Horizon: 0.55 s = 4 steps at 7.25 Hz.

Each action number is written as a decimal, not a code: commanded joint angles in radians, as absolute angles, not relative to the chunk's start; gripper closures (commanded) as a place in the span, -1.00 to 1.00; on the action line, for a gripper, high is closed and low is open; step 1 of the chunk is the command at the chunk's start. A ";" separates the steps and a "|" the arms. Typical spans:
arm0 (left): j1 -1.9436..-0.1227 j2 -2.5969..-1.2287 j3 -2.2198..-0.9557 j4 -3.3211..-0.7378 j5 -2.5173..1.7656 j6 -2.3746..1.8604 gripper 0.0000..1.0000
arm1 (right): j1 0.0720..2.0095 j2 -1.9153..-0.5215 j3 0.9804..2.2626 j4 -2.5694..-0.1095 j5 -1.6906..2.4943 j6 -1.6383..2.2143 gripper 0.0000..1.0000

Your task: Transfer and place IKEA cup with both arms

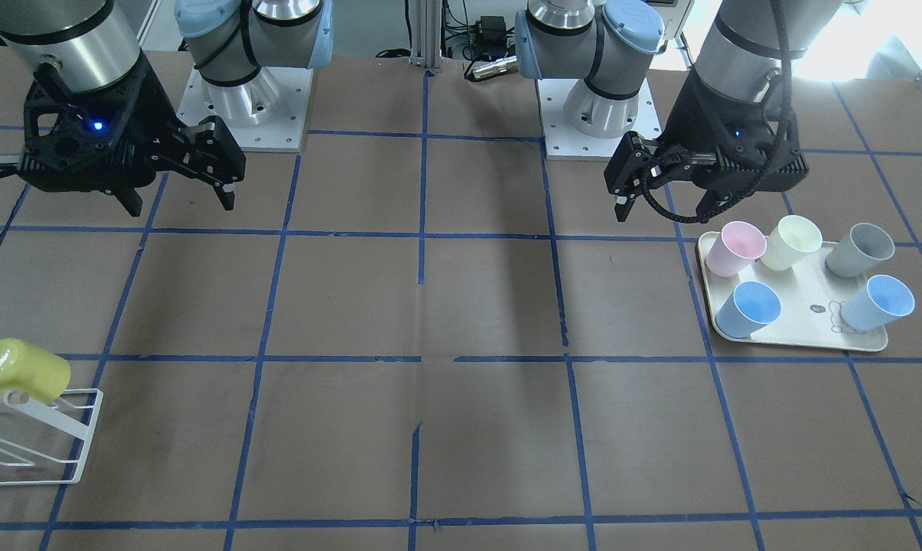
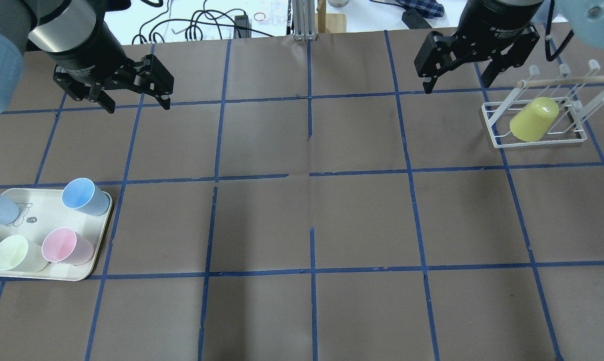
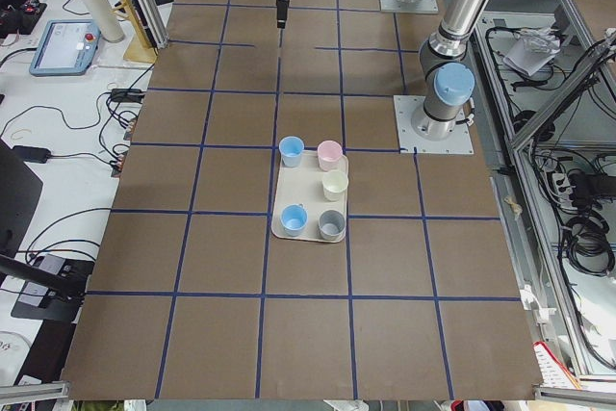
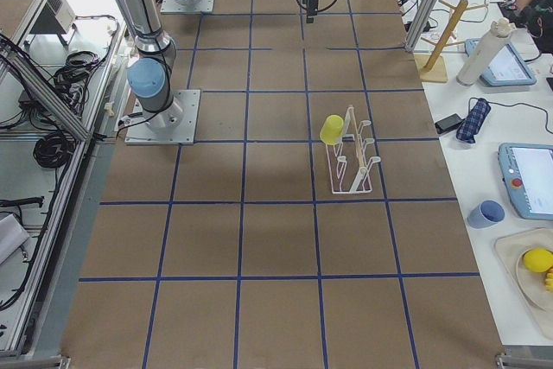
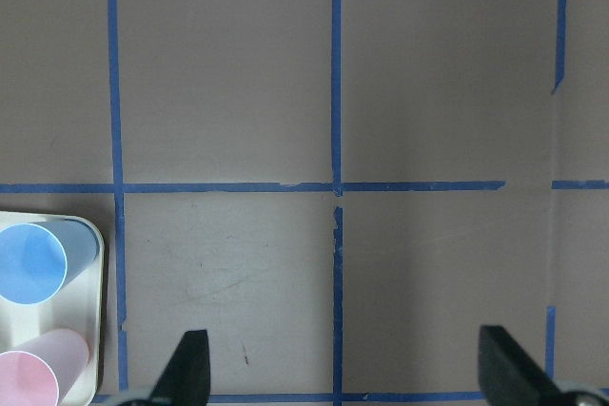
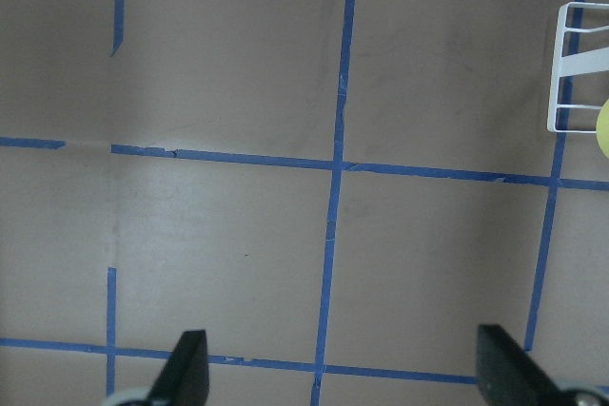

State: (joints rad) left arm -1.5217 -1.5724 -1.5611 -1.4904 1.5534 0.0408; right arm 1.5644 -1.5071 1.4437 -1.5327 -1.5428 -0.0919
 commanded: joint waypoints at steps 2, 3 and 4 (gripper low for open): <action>-1.522 -1.581 -1.560 -1.491 1.552 0.040 -1.00 | 1.565 -1.511 1.445 -1.532 -1.545 -0.092 -1.00; -1.522 -1.585 -1.559 -1.490 1.552 0.038 -1.00 | 1.565 -1.509 1.445 -1.532 -1.543 -0.092 -1.00; -1.522 -1.583 -1.560 -1.489 1.552 0.040 -1.00 | 1.565 -1.511 1.445 -1.532 -1.545 -0.094 -1.00</action>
State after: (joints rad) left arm -1.5217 -1.5823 -1.5601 -1.4900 1.5524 0.0393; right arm 1.5646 -1.5100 1.4449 -1.5325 -1.5438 -0.0924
